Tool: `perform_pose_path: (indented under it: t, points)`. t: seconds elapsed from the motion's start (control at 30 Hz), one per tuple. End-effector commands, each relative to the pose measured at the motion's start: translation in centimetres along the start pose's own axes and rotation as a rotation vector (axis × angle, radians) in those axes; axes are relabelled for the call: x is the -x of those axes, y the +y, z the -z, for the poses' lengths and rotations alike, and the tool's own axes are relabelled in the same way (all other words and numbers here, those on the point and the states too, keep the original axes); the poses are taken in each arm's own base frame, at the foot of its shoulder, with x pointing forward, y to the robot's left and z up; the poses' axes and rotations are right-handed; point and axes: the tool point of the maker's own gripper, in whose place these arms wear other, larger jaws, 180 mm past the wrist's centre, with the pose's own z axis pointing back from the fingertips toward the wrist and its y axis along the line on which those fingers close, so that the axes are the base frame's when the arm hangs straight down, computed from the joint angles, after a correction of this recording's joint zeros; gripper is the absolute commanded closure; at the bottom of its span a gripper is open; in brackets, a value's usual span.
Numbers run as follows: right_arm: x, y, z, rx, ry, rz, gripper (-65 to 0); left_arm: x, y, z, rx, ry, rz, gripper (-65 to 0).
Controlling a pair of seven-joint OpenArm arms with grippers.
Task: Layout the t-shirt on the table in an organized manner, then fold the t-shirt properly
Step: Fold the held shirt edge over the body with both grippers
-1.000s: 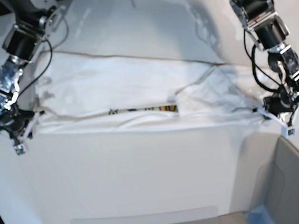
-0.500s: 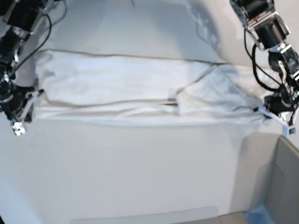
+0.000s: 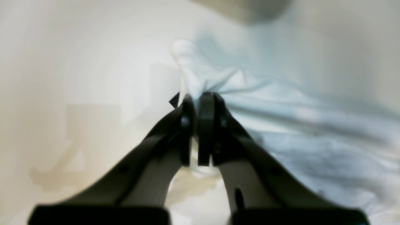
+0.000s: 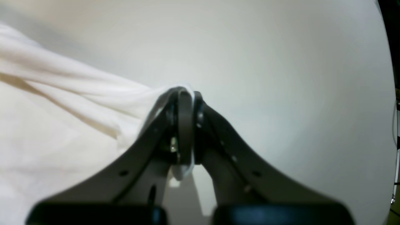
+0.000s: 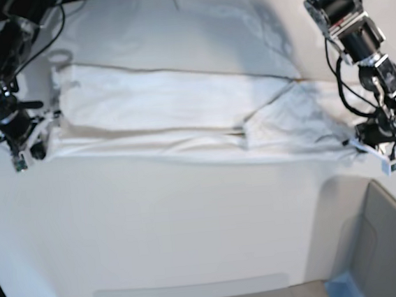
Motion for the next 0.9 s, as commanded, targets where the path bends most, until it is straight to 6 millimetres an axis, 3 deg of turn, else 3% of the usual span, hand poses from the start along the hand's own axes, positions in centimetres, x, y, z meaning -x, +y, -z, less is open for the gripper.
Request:
perform_pose_path:
  t: [0.0,0.1,0.37,0.6,0.87]
  points:
    - [-1.9,-1.0,-0.6,0.025,-0.061,-0.022,0.0,-1.7,0.7,-0.7,-0.02,-0.042,0.009,-2.9]
    - [-2.1,-1.2,-1.0,0.039,-0.072,-0.014,0.0,-1.6,0.7,-0.7,-0.019,-0.041,0.009,-2.9]
    - [0.4,0.1,-2.3,0.008,-0.029,-0.016,0.0,-1.6,0.7,-0.7,-0.018,-0.042,0.005,-2.9]
    - [4.1,0.8,-2.8,-0.001,0.076,-0.034,0.0,-1.6,0.7,-0.7,-0.018,-0.042,0.005,-2.9]
    - [9.8,1.6,-1.1,-0.04,0.246,-0.004,0.0,-0.9,0.9,-0.6,-0.021,-0.028,0.008,-2.9]
